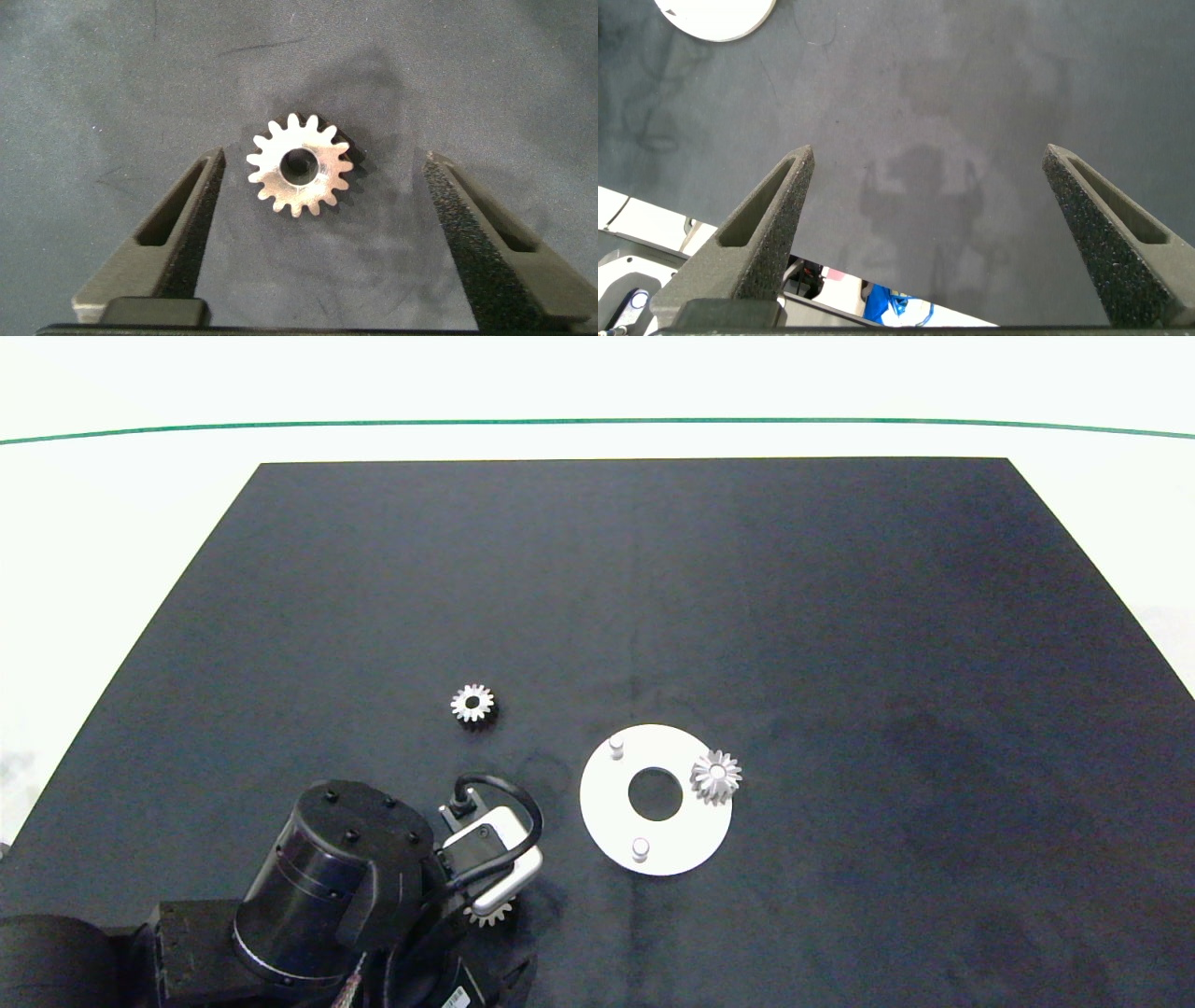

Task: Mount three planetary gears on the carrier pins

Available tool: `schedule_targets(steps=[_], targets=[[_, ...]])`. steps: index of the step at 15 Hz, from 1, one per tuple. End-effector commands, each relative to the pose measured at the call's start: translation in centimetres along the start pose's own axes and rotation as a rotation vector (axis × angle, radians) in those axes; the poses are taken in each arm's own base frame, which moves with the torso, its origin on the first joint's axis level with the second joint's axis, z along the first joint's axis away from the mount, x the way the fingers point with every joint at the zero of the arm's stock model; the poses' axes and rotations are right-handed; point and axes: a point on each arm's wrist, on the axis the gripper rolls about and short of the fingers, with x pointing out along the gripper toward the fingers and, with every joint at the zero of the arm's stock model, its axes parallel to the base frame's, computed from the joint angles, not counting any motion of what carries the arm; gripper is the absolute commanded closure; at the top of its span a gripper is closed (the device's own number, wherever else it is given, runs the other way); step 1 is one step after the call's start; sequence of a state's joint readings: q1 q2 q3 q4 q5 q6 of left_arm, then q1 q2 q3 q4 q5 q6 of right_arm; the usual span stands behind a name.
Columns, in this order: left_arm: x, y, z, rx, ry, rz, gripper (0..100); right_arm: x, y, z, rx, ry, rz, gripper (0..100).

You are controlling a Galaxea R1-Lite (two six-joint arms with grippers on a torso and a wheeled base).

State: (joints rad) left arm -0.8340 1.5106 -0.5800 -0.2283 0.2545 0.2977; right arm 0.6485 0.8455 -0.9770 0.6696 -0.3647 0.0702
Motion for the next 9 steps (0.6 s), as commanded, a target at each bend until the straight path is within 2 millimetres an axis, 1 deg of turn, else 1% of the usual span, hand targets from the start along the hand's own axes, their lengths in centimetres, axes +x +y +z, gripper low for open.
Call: schedule_targets(steps=[1,9], targets=[[0.30,-0.08,0.03,0.002,0.002,0.001,22,0.03,0.01,-0.03,-0.002,0.004,-0.002,0],[0.49,-0.12,0.07,0.003,0.001,0.001,38,0.02,0.03,0.28,0.000,0.000,0.001,0]])
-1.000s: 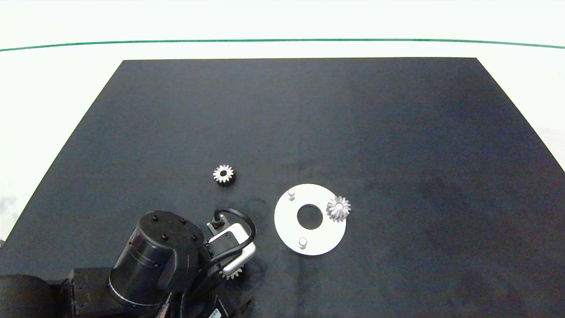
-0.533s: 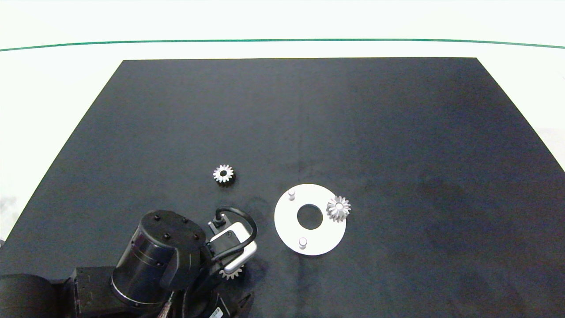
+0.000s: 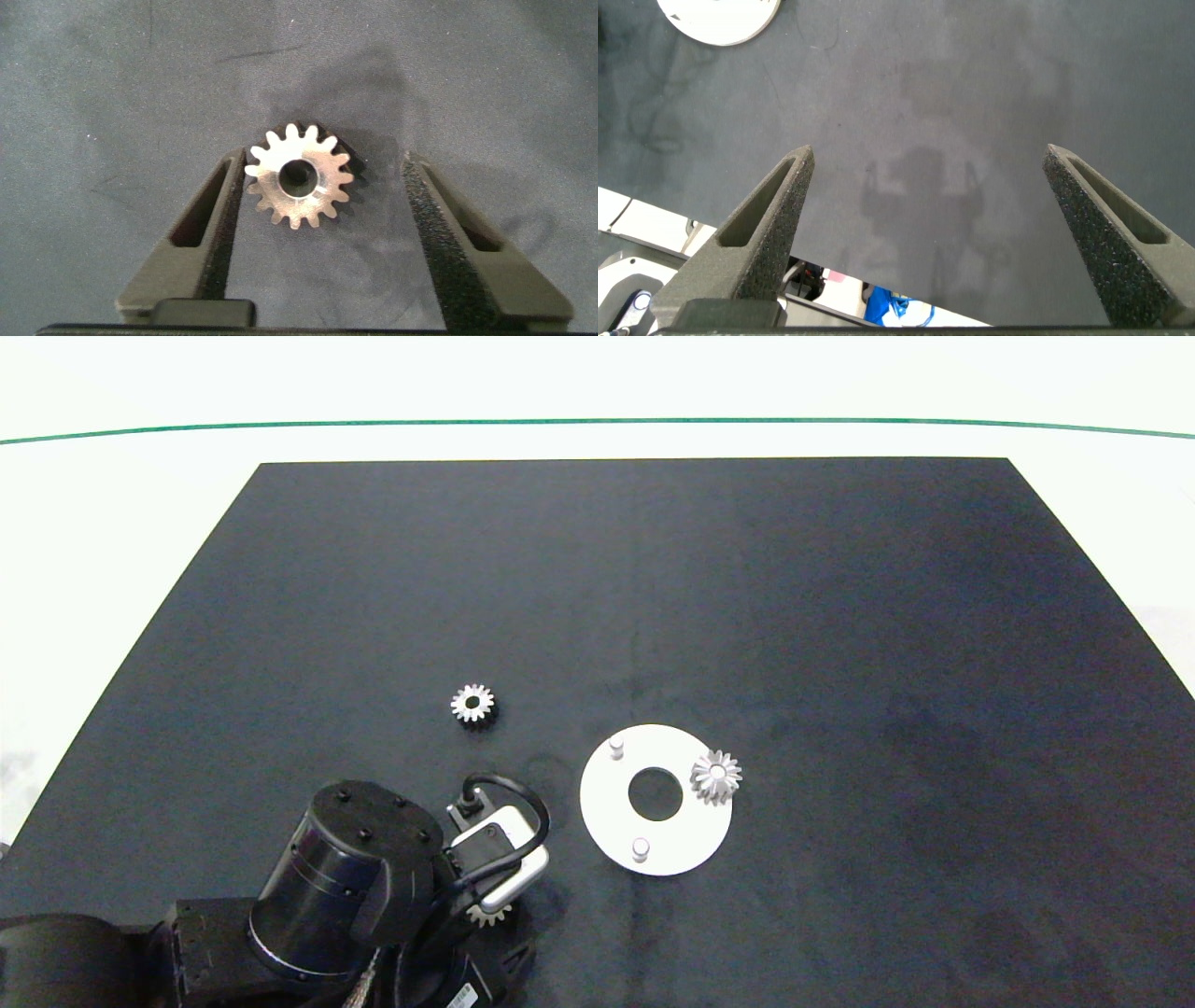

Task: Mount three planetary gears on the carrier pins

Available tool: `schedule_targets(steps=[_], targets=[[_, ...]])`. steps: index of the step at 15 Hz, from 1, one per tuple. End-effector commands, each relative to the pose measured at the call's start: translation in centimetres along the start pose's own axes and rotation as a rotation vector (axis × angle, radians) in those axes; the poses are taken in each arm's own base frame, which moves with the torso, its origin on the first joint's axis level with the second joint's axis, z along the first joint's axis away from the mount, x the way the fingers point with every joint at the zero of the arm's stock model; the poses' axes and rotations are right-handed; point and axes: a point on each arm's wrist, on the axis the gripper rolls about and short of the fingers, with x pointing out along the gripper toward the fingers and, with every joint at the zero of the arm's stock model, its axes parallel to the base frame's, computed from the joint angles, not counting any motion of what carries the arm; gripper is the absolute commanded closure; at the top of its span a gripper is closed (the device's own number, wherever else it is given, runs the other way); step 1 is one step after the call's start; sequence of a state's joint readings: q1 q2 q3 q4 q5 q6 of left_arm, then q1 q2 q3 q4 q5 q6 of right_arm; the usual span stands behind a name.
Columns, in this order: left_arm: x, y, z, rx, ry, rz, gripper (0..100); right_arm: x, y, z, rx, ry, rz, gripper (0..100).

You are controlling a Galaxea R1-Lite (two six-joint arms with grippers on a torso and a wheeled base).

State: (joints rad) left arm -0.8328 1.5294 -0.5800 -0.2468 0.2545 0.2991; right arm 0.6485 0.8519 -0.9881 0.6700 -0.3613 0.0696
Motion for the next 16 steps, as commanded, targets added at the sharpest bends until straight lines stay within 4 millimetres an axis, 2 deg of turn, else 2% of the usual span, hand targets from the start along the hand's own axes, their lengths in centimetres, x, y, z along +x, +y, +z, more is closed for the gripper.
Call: schedule_targets(steps=[1,16], targets=[[0.03,-0.04,0.01,0.004,0.000,0.000,40,0.04,0.01,0.01,-0.001,0.004,-0.002,0],[0.31,-0.15,-0.22,0.009,0.015,-0.003,70,-0.27,-0.10,0.09,0.002,-0.010,-0.001,0]])
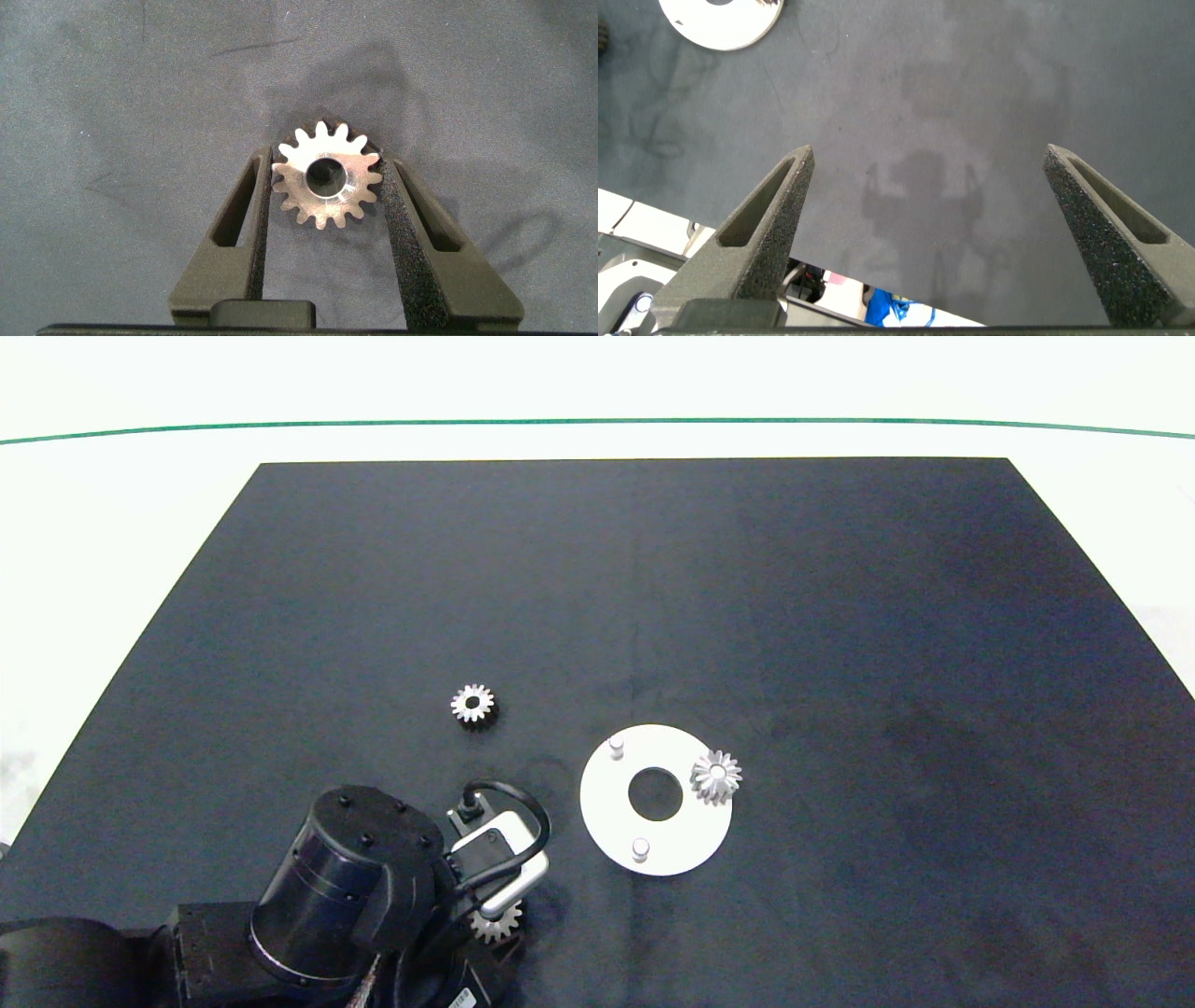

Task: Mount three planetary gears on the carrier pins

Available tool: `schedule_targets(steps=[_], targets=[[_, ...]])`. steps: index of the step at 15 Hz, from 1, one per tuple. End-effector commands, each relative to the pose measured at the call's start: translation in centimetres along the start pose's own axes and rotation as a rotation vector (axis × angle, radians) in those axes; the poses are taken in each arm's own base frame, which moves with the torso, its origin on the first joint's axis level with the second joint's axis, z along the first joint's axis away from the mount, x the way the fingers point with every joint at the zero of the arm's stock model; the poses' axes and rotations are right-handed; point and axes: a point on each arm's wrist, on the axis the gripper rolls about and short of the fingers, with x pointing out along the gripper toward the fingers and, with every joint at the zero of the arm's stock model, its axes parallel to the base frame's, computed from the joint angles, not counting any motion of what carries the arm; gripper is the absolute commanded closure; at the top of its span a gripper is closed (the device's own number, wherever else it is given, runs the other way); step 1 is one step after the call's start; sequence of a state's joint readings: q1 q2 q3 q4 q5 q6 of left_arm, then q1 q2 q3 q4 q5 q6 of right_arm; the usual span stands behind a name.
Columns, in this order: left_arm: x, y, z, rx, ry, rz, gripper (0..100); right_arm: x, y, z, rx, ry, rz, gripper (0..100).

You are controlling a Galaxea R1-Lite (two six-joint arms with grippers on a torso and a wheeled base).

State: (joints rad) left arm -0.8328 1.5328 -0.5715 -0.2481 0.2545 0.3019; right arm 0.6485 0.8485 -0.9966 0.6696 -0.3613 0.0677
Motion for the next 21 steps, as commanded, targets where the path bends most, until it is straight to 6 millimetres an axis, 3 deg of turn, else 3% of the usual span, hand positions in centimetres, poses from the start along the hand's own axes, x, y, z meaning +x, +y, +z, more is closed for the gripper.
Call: schedule_targets(steps=[1,6,9,13,17,21], targets=[[0.2,0.0,0.0,0.003,0.005,0.000,73,-0.1,0.0,0.0,-0.001,0.001,-0.002,0],[-0.2,-0.2,0.1,0.010,-0.006,-0.004,82,-0.1,0.0,0.0,0.000,0.000,-0.002,0],[-1.4,0.5,2.0,0.014,-0.079,0.011,87,-0.5,-0.2,-0.1,0.001,-0.004,-0.002,0],[-3.5,1.5,4.8,0.028,-0.071,-0.002,87,-1.1,-0.4,0.1,0.012,-0.033,0.000,0],[-3.1,0.6,6.0,0.050,-0.095,0.001,87,-1.6,-0.6,0.8,0.020,-0.057,0.002,0],[-1.5,-1.5,7.1,0.092,-0.111,-0.038,87,-2.9,-1.0,1.3,0.025,-0.072,0.003,0]])
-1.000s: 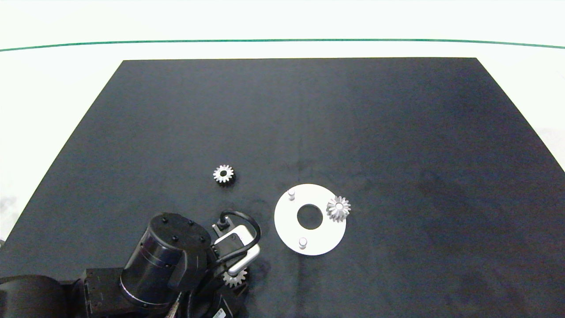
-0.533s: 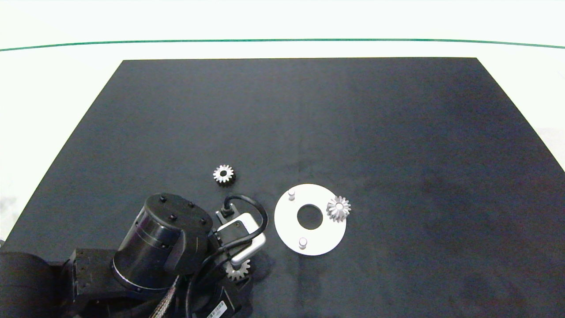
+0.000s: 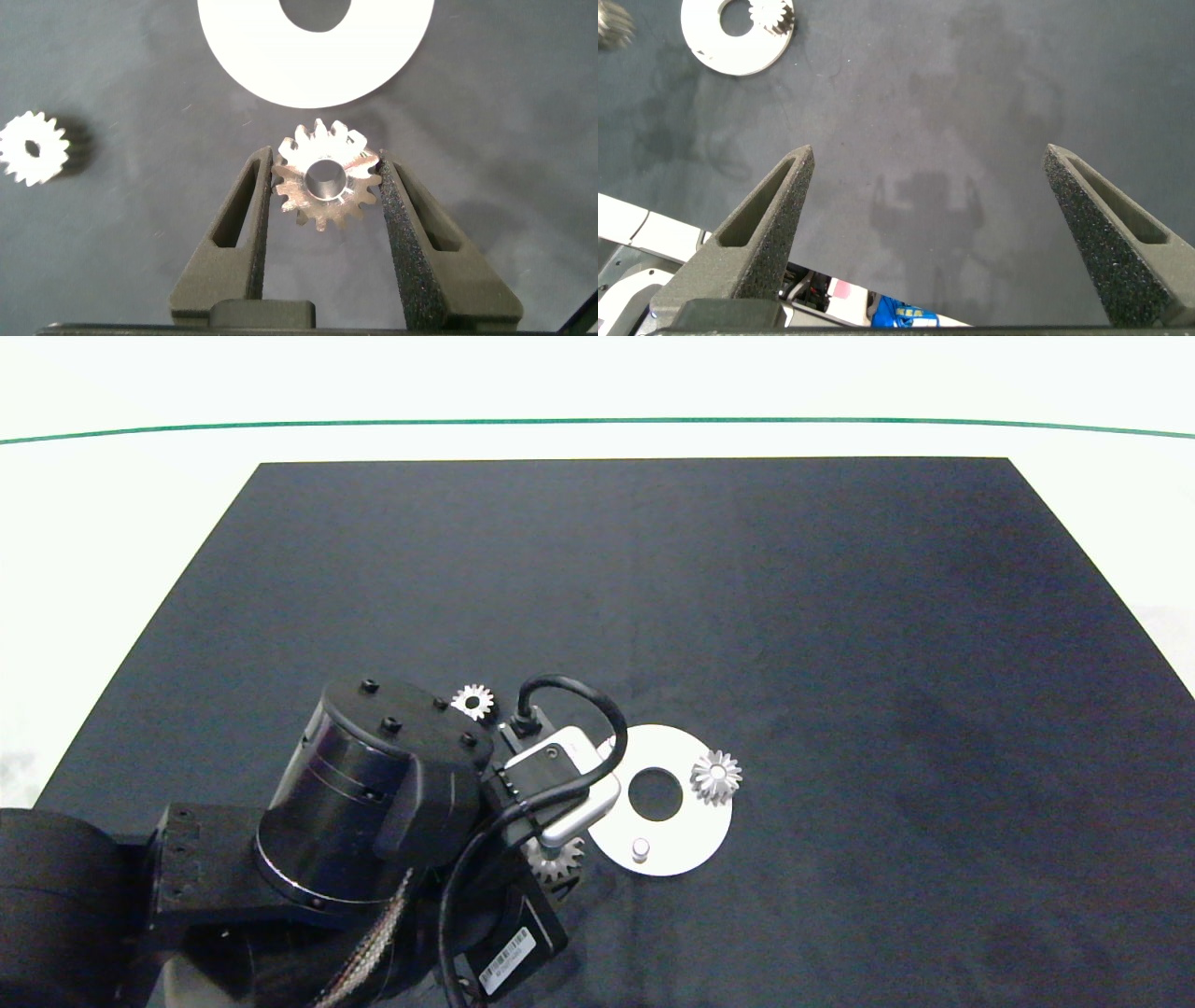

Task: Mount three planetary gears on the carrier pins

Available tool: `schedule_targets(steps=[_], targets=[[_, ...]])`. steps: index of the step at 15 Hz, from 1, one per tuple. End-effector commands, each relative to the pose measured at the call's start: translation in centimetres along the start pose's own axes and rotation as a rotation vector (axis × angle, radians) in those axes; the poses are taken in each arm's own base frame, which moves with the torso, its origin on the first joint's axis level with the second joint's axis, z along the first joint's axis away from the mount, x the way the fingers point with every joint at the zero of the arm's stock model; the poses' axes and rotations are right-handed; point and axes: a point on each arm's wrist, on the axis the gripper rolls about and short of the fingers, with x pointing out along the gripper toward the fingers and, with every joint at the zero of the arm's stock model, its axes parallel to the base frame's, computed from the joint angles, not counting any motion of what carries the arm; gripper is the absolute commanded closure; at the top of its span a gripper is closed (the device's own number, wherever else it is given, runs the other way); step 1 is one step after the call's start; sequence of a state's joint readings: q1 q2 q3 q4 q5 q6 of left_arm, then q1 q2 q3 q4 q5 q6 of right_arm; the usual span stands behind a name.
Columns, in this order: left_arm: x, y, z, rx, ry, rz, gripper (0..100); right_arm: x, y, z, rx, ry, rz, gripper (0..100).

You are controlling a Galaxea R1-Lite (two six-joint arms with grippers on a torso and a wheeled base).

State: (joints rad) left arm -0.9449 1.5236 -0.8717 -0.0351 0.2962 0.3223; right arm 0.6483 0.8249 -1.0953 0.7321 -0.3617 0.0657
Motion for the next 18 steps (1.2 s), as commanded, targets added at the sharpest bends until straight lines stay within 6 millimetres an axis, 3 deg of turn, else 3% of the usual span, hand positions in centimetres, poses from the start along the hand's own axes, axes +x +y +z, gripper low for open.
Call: schedule_targets(steps=[1,4,11,18], targets=[[2.1,-1.8,0.6,0.028,-0.012,-0.030,87,-1.0,-0.3,0.5,0.009,-0.021,-0.001,0],[2.7,-2.7,1.2,0.057,-0.033,-0.048,87,-1.4,-0.5,1.0,0.011,-0.029,0.001,0],[2.2,-2.1,4.0,0.081,-0.041,-0.055,87,-1.4,-0.5,1.2,0.006,-0.017,0.001,0],[4.0,-3.0,4.3,0.092,-0.027,-0.065,87,-1.0,-0.3,1.1,-0.003,0.003,0.008,0]])
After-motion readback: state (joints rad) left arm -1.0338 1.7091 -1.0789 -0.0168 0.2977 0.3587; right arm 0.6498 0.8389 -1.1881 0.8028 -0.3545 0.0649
